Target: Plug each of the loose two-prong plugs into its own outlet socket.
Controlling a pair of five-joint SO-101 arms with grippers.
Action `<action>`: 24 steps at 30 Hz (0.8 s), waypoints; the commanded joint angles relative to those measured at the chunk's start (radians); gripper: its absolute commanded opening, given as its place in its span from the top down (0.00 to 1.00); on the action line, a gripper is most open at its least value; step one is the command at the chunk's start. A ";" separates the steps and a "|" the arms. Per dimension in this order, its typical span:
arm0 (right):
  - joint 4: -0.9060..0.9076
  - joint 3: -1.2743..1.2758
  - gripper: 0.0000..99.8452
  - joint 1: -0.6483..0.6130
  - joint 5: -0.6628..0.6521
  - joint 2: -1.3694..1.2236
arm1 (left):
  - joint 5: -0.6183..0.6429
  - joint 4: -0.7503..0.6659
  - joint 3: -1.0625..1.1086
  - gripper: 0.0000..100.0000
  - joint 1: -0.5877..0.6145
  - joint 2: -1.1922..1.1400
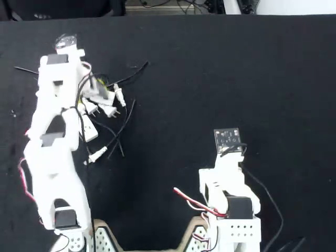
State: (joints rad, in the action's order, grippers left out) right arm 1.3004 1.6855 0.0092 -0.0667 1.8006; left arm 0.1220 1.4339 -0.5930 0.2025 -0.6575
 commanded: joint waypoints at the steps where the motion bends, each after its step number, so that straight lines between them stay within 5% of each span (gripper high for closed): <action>1: 0.006 -0.001 0.99 0.018 0.000 0.093 | 0.048 0.166 -0.354 0.70 0.002 -0.121; 6: 0.006 -0.001 0.99 0.018 0.000 0.093 | 0.043 0.331 -0.627 0.70 0.051 -0.203; 24: 0.006 -0.001 0.99 0.018 0.000 0.093 | 0.109 0.319 -0.641 0.70 0.041 -0.350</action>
State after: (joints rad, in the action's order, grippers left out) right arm 1.3004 1.6855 0.0092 -0.0667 1.8006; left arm 0.2156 1.7499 -1.2083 0.2378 -0.9981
